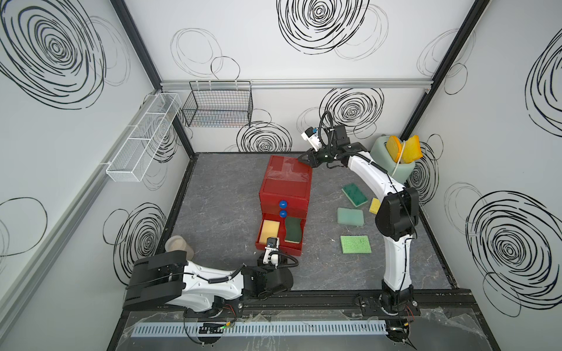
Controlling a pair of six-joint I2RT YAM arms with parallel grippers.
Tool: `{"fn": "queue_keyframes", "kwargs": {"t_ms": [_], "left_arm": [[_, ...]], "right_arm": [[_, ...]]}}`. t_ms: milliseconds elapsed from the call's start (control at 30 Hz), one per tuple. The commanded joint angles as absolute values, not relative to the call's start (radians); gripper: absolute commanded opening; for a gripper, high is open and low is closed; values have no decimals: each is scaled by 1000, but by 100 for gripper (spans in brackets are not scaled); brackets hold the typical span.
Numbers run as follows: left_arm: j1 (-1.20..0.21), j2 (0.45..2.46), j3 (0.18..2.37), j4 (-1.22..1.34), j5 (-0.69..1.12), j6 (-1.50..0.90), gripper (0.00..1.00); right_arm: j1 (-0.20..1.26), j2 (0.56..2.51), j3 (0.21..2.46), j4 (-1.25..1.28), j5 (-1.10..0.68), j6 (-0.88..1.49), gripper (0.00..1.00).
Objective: Take the sponge out of the drawer
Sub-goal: Open the drawer in the storage box, then pick up the sponge from the drawer.
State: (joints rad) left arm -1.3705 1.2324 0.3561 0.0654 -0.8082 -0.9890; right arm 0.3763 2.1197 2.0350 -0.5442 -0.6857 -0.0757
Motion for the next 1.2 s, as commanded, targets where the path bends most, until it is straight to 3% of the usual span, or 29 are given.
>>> {"fn": "queue_keyframes", "kwargs": {"t_ms": [0, 167, 300, 433, 567, 700, 800, 967, 1167], "left_arm": [[-1384, 1146, 381, -54, -801, -959, 58], [-1420, 961, 418, -212, -823, -943, 60], [-1370, 810, 446, -225, -833, -828, 64], [-1198, 670, 458, -160, -806, -638, 65], [-838, 569, 397, 48, -564, -496, 66], [-436, 640, 330, 248, -187, -516, 67], [-275, 757, 330, 344, -17, -513, 67], [-218, 881, 333, 465, 16, -528, 67], [-192, 965, 340, 517, 1, -515, 67]], "right_arm": [[350, 2178, 2047, -654, -612, -83, 11], [339, 2144, 2165, -676, -590, -76, 12], [334, 2102, 2262, -682, -573, -60, 13], [353, 2023, 2329, -738, -562, -78, 14], [436, 1849, 2175, -726, -509, -106, 19], [564, 1639, 1868, -632, -429, -103, 26], [672, 1544, 1722, -641, -370, -98, 29], [858, 1497, 1556, -687, -267, -67, 31], [933, 1548, 1394, -623, -227, 43, 31]]}}
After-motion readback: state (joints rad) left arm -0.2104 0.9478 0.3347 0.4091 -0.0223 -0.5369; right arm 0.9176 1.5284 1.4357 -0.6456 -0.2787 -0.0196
